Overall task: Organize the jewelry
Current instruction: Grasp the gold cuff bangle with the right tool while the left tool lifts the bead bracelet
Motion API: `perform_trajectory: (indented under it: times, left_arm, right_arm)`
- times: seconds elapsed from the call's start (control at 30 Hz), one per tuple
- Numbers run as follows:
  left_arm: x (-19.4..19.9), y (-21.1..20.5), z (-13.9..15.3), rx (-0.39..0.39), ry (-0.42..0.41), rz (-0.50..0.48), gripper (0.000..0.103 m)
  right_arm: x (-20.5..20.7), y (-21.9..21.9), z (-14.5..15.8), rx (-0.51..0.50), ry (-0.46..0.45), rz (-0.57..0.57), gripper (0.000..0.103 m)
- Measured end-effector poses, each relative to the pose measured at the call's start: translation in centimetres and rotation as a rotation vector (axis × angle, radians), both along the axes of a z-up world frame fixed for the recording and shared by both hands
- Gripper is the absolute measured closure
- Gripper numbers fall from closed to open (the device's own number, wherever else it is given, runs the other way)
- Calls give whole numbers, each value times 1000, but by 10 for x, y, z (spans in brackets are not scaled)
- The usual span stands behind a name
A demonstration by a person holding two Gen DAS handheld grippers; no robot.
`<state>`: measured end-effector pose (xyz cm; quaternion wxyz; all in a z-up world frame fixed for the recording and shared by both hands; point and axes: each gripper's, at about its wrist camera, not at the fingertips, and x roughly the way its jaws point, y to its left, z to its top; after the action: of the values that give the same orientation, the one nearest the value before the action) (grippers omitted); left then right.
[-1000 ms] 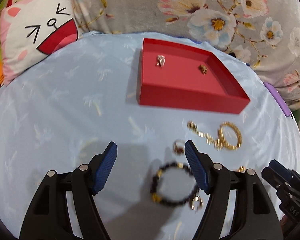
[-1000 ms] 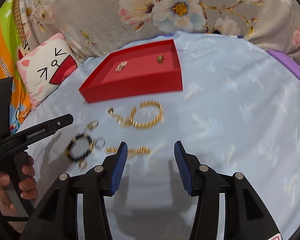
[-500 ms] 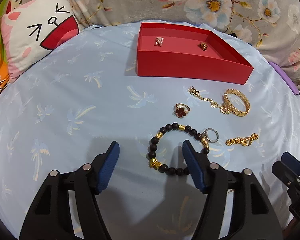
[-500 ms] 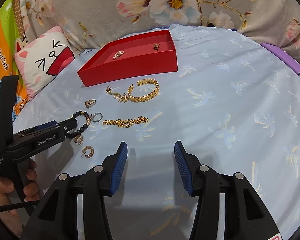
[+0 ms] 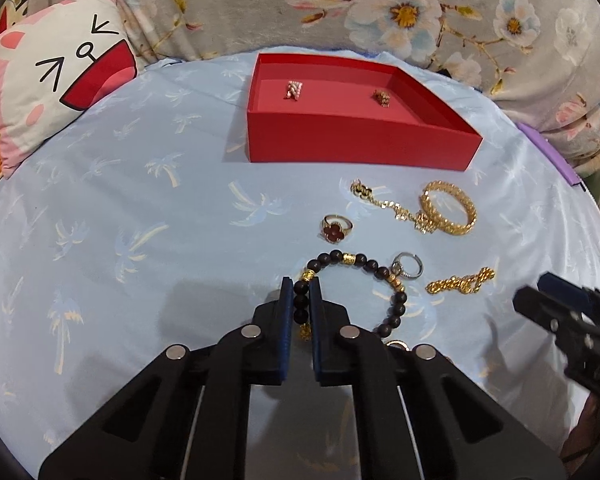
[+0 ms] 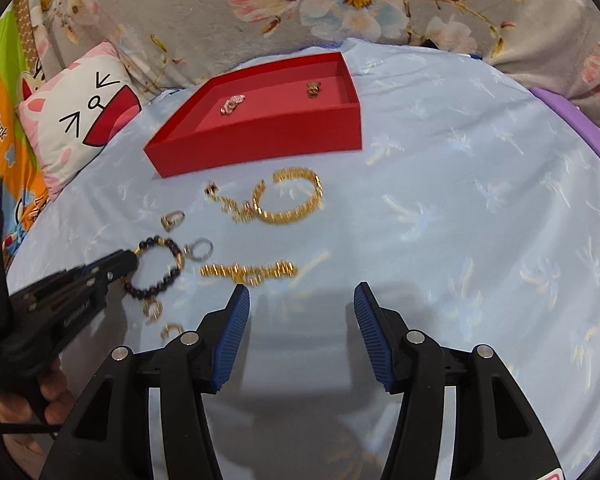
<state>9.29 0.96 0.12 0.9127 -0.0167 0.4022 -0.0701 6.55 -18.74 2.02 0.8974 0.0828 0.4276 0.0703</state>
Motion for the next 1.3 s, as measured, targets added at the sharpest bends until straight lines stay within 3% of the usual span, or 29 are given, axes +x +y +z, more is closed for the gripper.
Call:
perform_trajectory:
  times: [0.17,0.57,0.97,1.3]
  left_arm:
    - [1,10,10,-12,-38,39,96]
    - [6,23,-1,-77,-1,46,96]
    - [7,24,-2,-88,7,47,96]
    - [5,23,0,-92,-2,45,96]
  right_arm:
    - [32,4,5,-17,2,-8,50]
    - [82,30,-12,-75,44,47,49]
    - [85,33,-21,-126,17,35,50]
    - [73,24,-12,-103,-17,15,50]
